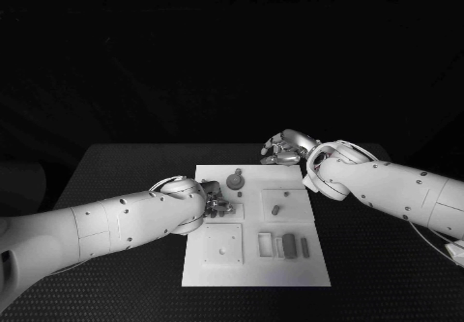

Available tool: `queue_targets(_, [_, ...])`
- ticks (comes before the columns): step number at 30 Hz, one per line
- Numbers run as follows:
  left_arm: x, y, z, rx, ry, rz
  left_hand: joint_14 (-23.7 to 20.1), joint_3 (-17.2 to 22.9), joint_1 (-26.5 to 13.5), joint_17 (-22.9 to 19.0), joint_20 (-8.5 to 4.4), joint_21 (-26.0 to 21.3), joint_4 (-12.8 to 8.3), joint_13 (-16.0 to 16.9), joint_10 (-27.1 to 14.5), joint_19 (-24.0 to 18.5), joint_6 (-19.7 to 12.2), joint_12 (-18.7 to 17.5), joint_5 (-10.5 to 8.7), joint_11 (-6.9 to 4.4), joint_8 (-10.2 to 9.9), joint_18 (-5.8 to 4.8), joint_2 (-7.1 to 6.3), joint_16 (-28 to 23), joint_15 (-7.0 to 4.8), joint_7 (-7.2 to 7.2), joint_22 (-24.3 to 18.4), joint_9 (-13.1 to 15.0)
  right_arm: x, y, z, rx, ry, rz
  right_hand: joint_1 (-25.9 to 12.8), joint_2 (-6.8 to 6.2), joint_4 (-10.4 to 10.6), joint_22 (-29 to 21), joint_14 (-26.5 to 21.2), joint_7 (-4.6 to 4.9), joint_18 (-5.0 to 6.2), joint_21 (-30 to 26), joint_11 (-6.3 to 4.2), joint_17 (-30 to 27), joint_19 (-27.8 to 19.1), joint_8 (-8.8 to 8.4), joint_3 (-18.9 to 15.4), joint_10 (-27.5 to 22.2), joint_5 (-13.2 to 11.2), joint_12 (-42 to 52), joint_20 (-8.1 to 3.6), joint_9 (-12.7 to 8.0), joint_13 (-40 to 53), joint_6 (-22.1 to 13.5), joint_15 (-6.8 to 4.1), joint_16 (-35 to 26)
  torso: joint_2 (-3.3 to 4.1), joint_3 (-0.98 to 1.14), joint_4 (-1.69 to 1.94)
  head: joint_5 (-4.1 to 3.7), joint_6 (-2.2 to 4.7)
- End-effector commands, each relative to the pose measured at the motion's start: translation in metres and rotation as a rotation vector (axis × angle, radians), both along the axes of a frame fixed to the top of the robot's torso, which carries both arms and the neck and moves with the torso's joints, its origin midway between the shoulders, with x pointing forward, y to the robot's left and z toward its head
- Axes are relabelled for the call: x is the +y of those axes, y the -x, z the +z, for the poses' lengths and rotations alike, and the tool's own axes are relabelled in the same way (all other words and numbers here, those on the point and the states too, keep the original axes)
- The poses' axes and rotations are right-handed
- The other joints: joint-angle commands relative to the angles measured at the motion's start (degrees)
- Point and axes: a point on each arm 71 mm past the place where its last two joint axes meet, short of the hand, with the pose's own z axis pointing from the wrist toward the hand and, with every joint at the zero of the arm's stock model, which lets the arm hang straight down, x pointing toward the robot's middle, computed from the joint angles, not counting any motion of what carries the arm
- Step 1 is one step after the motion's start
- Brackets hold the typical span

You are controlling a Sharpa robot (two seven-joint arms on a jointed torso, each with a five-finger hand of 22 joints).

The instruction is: Assemble the parts on the task board

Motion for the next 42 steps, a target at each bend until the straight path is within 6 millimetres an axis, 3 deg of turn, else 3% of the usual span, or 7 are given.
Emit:
queue_targets(1, [-0.001, 0.001, -0.001, 0.015, 0.007, -0.001, -0.36, -0.04, -0.85, -0.09, -0.26, -0.4, 0.37, -0.09, -3.38, -0.06, 4.4, 0.24, -0.38, -2.83, -0.19, 3.51, -0.04, 0.35, -0.11, -4.21, 1.15, 0.08, 0.001, 0.001, -0.001, 0.006, 0.003, 0.016, -0.17, 0.53, -0.09, 0.86, -0.45, 1.4, 0.84, -0.34, 0.05, -0.09, 0.08, -0.31, -0.26, -0.4, 0.15, -0.12, -0.21, 0.06, -0.09, 1.14, 0.05, -0.22, -0.01, 0.0, 0.01, -0.01, 0.05])
queue_targets(6, [0.001, -0.001, -0.001, 0.012, 0.008, 0.007, -0.39, -0.07, -0.92, -0.11, -0.27, -0.41, 0.42, -0.11, -3.4, -0.08, 4.38, 0.24, -0.49, -2.83, -0.19, 3.51, -0.06, 0.36, -0.11, -4.21, 1.15, 0.09, 0.001, 0.0, -0.001, 0.006, 0.003, 0.016, -0.17, 0.52, -0.09, 0.86, -0.46, 1.4, 0.84, -0.35, 0.05, -0.1, 0.07, -0.31, -0.26, -0.41, 0.15, -0.13, -0.21, 0.06, -0.1, 1.13, 0.05, -0.23, 0.02, 0.0, 0.0, -0.05, 0.04])
queue_targets(14, [0.006, -0.001, 0.0, 0.012, 0.018, 0.018, -0.66, -1.2, -3.29, -0.59, -0.37, -0.55, 2.69, -0.46, -3.6, -0.2, 4.23, 0.55, -5.22, -2.83, -0.15, 3.48, -2.76, 0.79, -0.21, -4.2, 1.12, 0.37, 0.0, 0.0, -0.001, 0.006, 0.004, 0.014, -0.17, 0.52, -0.09, 0.85, -0.48, 1.4, 0.84, -0.38, 0.05, -0.12, 0.04, -0.32, -0.26, -0.42, 0.15, -0.13, -0.2, 0.06, -0.11, 1.13, 0.05, -0.26, 0.0, -0.04, -0.02, -0.12, 0.09])
queue_targets(17, [0.007, -0.004, 0.006, 0.026, 0.039, 0.022, -1.3, -8.42, -5.92, -0.73, -0.56, -0.63, -0.65, -0.48, -4.13, -1.14, 3.67, 0.7, -4.97, -2.93, -0.15, 3.78, -0.2, 1.11, -0.37, -4.28, 1.17, 0.81, -0.001, 0.0, -0.001, 0.007, 0.004, 0.012, -0.18, 0.51, -0.09, 0.85, -0.49, 1.41, 0.84, -0.38, 0.05, -0.12, 0.04, -0.33, -0.27, -0.42, 0.15, -0.13, -0.19, 0.06, -0.12, 1.13, 0.05, -0.27, -0.05, -0.04, 0.01, -0.2, 0.24])
queue_targets(28, [0.015, -0.015, 0.043, 0.033, 0.119, 0.051, -2.23, -10.66, -7.61, -1.03, -0.61, -1.23, -1.26, -0.62, -5.14, -1.83, 2.48, 0.56, -5.18, -2.67, -0.79, 3.91, -0.57, 1.03, -0.54, -3.94, 0.98, 0.79, -0.004, -0.002, -0.002, 0.006, 0.005, 0.001, -0.24, 0.47, -0.07, 0.85, -0.51, 1.42, 0.84, -0.41, 0.06, -0.15, 0.02, -0.37, -0.3, -0.43, 0.14, -0.13, -0.17, 0.06, -0.14, 1.08, 0.06, -0.31, -0.08, -0.01, 0.08, -0.05, 1.13])
queue_targets(35, [0.03, -0.028, 0.074, 0.026, 0.119, 0.02, -6.41, -9.88, -1.93, -3.75, 1.33, -5.36, -7.62, -3.01, -9.9, -5.52, -2.41, -2.4, -4.8, 0.13, -4.27, 2.74, 3.84, -2.04, 1.72, -1.11, -0.39, -0.8, -0.006, -0.003, -0.003, 0.007, 0.005, -0.005, -0.22, 0.47, -0.09, 0.84, -0.51, 1.44, 0.84, -0.43, 0.07, -0.16, 0.02, -0.43, -0.3, -0.43, 0.14, -0.13, -0.16, 0.05, -0.16, 0.98, 0.07, -0.34, -0.06, -0.02, 0.1, 0.23, 2.08])
queue_targets(42, [0.059, -0.055, 0.079, -0.013, 0.066, 0.104, -7.21, -6.07, 0.55, -6.4, 3.01, -9.0, -6.31, -6.08, -10.66, -6.14, -6.3, -5.66, -4.99, 2.09, -8.62, 2.5, 3.32, -4.88, 3.57, 1.12, -2.38, -3.3, -0.007, -0.003, -0.003, 0.006, 0.004, -0.008, -0.18, 0.47, -0.14, 0.84, -0.5, 1.49, 0.84, -0.45, 0.12, -0.18, 0.03, -0.59, -0.29, -0.43, 0.15, -0.11, -0.16, 0.01, -0.19, 0.74, 0.1, -0.35, 0.05, -0.02, 0.07, 0.56, 2.87])
